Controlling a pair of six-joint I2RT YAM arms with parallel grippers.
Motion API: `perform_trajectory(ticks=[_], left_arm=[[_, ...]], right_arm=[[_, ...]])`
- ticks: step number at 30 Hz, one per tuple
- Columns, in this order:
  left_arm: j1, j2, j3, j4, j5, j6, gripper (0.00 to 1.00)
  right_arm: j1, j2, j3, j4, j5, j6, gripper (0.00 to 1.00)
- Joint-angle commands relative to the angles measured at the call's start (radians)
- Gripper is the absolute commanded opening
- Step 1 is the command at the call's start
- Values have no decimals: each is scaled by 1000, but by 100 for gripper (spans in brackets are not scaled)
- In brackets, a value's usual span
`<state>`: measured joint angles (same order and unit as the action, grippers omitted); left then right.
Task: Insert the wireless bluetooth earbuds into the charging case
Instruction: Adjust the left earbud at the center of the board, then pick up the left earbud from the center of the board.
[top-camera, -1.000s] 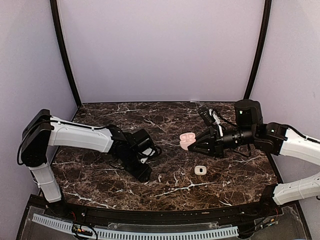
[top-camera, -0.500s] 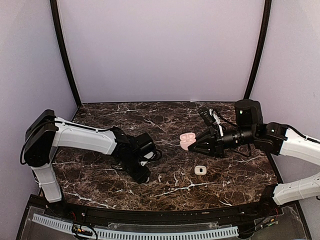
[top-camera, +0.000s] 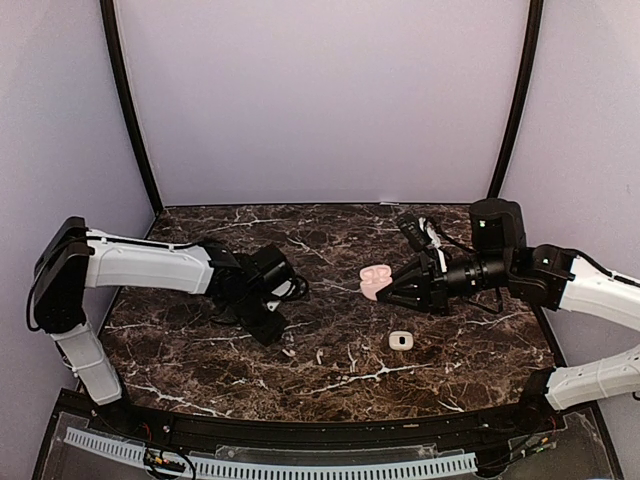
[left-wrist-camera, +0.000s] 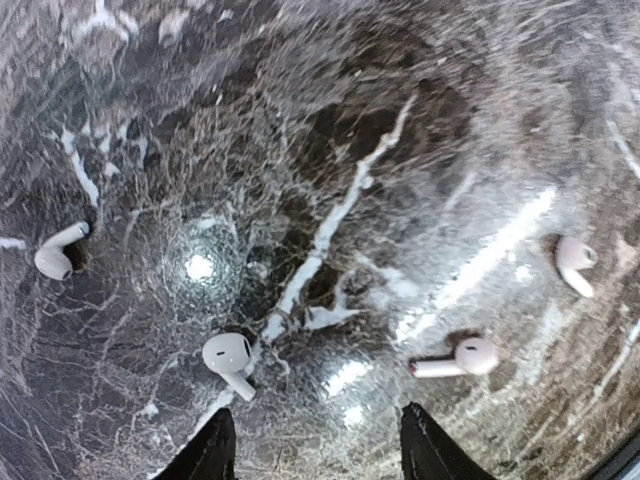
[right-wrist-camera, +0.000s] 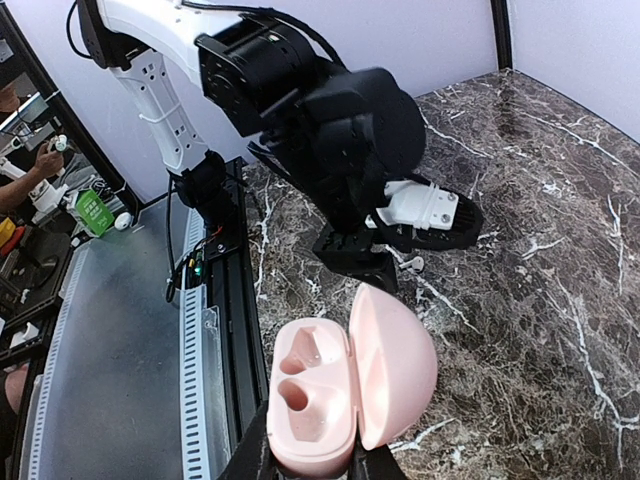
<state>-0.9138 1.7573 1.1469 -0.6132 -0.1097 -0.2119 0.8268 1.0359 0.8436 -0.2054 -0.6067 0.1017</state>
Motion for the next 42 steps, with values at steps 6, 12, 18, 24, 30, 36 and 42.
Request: perform_trajectory(ticks=[6,12,18,24,30,36,42], left_arm=[[-31,-194,-55,78,182,36,48],[-116,-228,-146,275,104,-280,43],[-164,-281,-293,457,-25,-288,44],[-177,-219,-277,415,-96,-139,43],[-184,-193,-276,410,-87,-106,41],[-185,-145,-259,425,-73,-86,41],[-185,-89,-222,421,-78,-81,40]], right_arm=[[-8,-23,-13,23,-6,-1,0],[-9,-33,-23,23,13,4,0],[-9,-26,-23,28,2,4,0],[-9,-30,-29,26,7,4,0],[-9,-31,-31,28,9,7,0],[-9,-30,-32,26,6,7,0],[-9,-32,-34,26,7,7,0]])
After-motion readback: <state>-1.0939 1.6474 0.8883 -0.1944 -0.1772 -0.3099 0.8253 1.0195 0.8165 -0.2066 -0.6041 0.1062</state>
